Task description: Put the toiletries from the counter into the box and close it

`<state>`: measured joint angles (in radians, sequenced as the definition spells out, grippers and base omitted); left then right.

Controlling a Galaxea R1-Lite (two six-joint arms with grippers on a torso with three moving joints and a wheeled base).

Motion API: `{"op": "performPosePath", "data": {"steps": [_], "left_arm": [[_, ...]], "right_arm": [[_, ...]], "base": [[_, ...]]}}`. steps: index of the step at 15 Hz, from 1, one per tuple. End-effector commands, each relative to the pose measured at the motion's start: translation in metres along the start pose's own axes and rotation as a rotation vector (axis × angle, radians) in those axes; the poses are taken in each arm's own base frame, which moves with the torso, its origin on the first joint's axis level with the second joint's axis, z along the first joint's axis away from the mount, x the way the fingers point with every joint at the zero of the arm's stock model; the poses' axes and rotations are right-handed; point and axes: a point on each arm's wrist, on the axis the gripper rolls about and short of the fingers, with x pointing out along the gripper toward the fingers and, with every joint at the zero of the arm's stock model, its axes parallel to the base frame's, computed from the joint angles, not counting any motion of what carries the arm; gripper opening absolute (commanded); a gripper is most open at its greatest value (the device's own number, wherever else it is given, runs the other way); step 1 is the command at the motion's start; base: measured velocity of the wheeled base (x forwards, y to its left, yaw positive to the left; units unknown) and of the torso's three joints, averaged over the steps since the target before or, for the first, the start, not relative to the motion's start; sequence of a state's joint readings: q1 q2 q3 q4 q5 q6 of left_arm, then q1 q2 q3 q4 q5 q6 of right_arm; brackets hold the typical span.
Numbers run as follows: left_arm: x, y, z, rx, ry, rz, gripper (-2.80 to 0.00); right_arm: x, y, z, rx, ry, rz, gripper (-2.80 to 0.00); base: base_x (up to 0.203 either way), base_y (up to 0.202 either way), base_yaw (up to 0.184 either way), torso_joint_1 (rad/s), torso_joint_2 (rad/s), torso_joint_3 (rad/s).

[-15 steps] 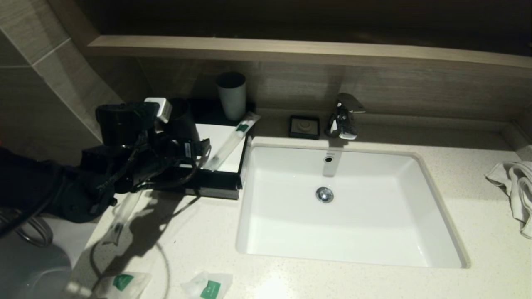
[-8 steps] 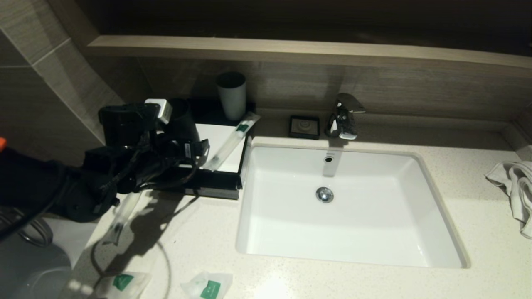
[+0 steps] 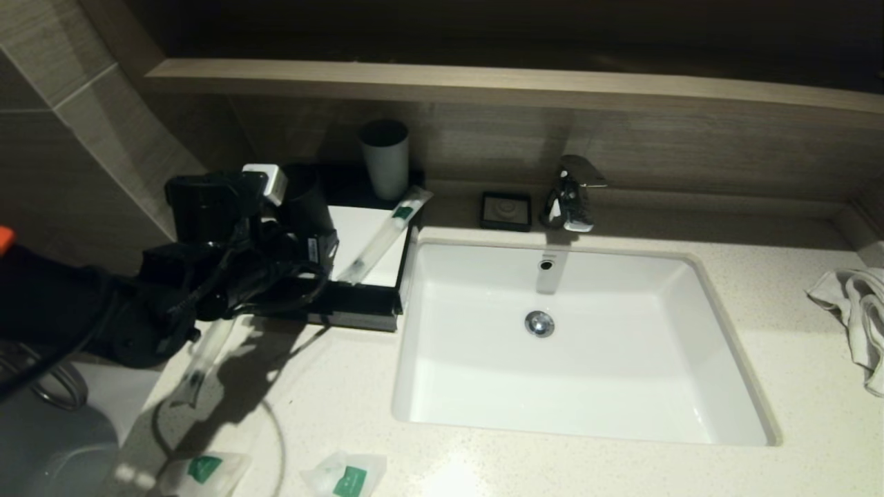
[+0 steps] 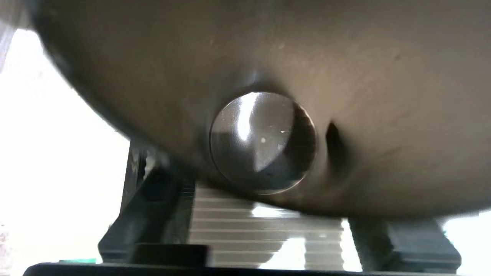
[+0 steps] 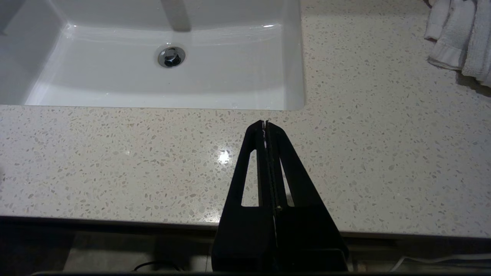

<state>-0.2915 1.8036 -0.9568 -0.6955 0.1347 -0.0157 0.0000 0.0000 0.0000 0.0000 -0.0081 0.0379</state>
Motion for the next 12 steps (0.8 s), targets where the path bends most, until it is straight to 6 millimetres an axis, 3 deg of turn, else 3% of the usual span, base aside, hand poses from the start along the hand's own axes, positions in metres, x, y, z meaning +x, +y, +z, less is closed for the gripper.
{"op": "performPosePath", "data": {"steps": [1, 4, 12], "left_arm": [[0.000, 0.000, -0.001, 0.000, -0.001, 0.000, -2.80], [0.000, 0.000, 0.000, 0.000, -0.003, 0.000, -2.80], [0.004, 0.003, 0.025, -0.010, -0.081, 0.013, -2.80]], "right_arm": [[0.000, 0.000, 0.000, 0.002, 0.002, -0.001, -2.80], [0.000, 0.000, 0.000, 0.000, 0.002, 0.000, -2.80], [0.000, 0.000, 0.000, 0.000, 0.001, -0.001, -2.80]], "base": [[0.000, 0.000, 0.000, 0.000, 0.00, 0.000], [0.000, 0.000, 0.000, 0.000, 0.00, 0.000], [0.000, 0.000, 0.000, 0.000, 0.00, 0.000]]}}
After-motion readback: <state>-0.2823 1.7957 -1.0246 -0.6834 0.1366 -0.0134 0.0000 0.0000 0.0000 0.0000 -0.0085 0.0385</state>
